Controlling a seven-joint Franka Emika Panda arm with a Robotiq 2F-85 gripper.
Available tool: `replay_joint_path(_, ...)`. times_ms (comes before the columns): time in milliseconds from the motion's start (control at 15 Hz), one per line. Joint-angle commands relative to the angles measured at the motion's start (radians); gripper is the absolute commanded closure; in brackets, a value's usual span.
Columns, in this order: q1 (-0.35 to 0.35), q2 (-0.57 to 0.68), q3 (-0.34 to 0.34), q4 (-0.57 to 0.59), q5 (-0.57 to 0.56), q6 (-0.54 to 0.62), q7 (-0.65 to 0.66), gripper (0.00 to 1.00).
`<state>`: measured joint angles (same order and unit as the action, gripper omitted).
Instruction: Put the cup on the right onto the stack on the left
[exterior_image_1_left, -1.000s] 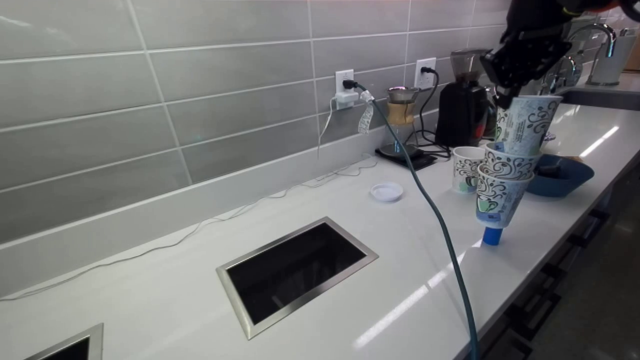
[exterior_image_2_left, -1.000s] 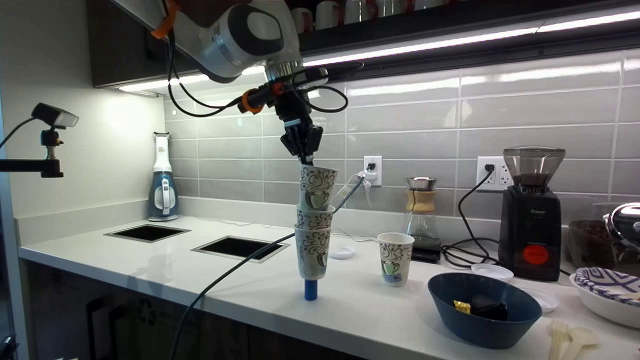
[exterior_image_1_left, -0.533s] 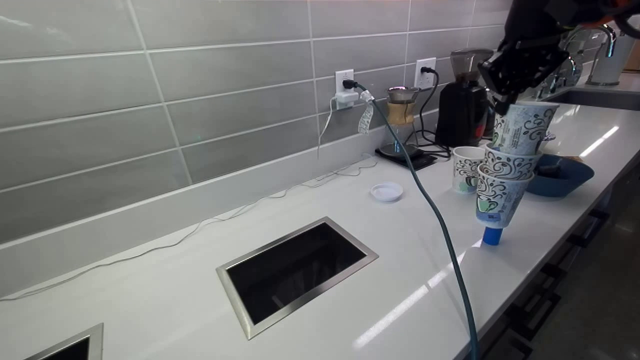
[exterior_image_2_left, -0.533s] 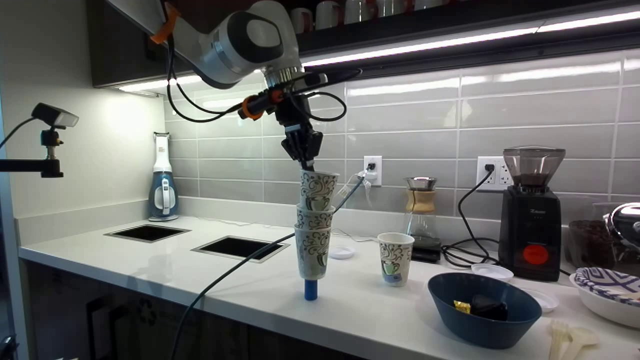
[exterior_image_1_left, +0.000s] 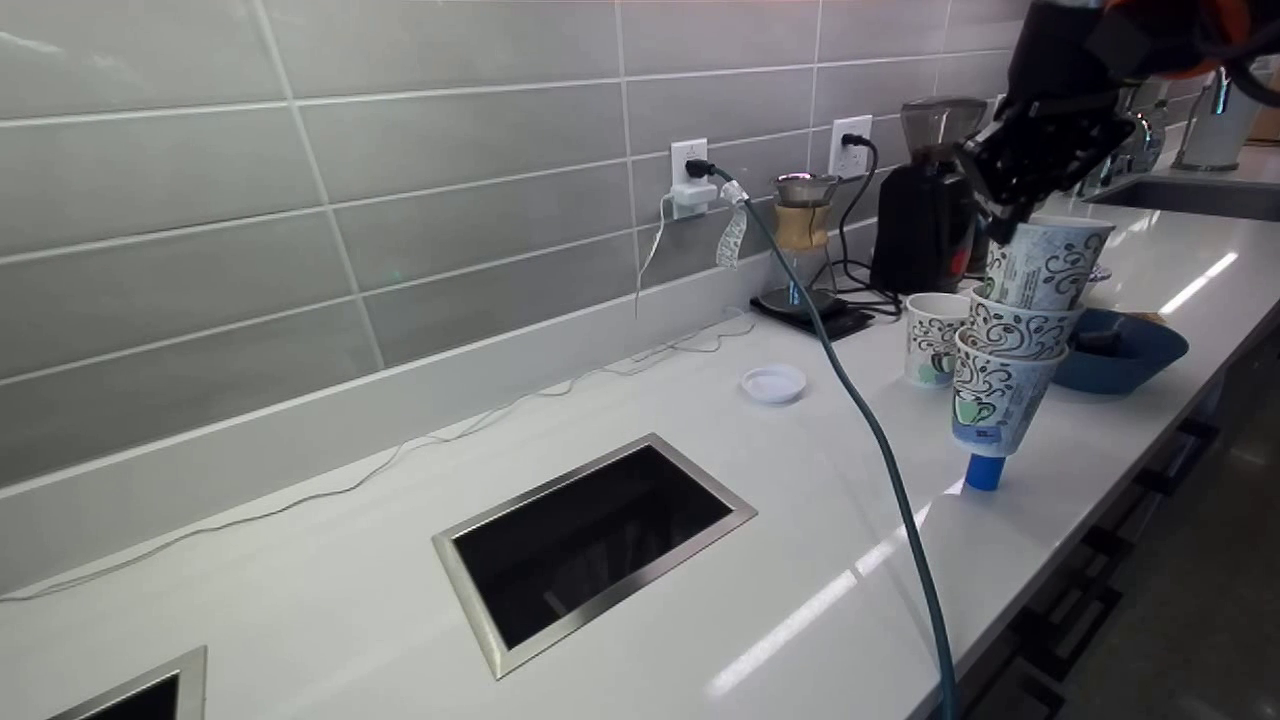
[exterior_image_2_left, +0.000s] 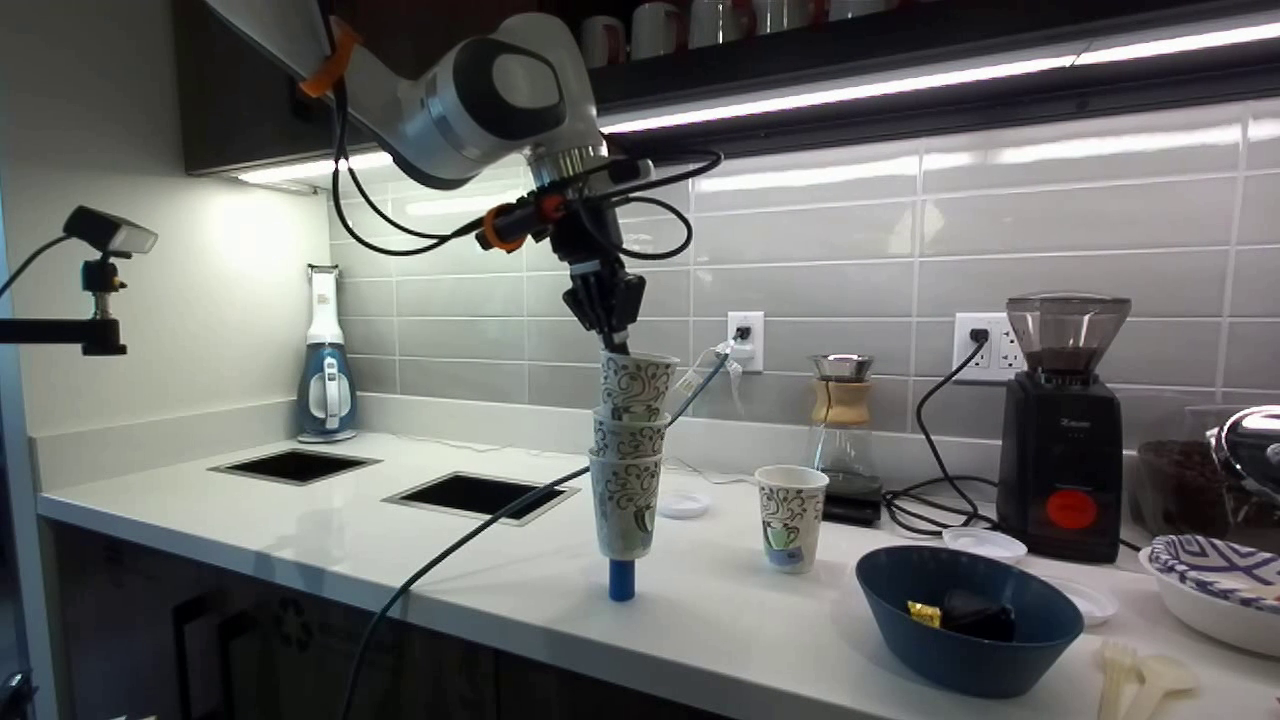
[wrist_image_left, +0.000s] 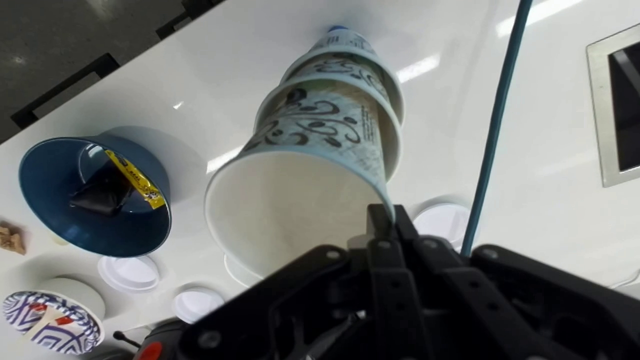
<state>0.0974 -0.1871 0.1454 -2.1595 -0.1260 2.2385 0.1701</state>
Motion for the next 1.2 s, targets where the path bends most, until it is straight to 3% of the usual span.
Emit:
replay_joint_path(0, -0.003, -0.01, 0.007, -0.024, -0.025, 0.022, 0.031, 0.99)
replay_joint_path(1133, -0.004, 0.003, 0.008, -0.055, -0.029, 0.058, 0.034, 0.99)
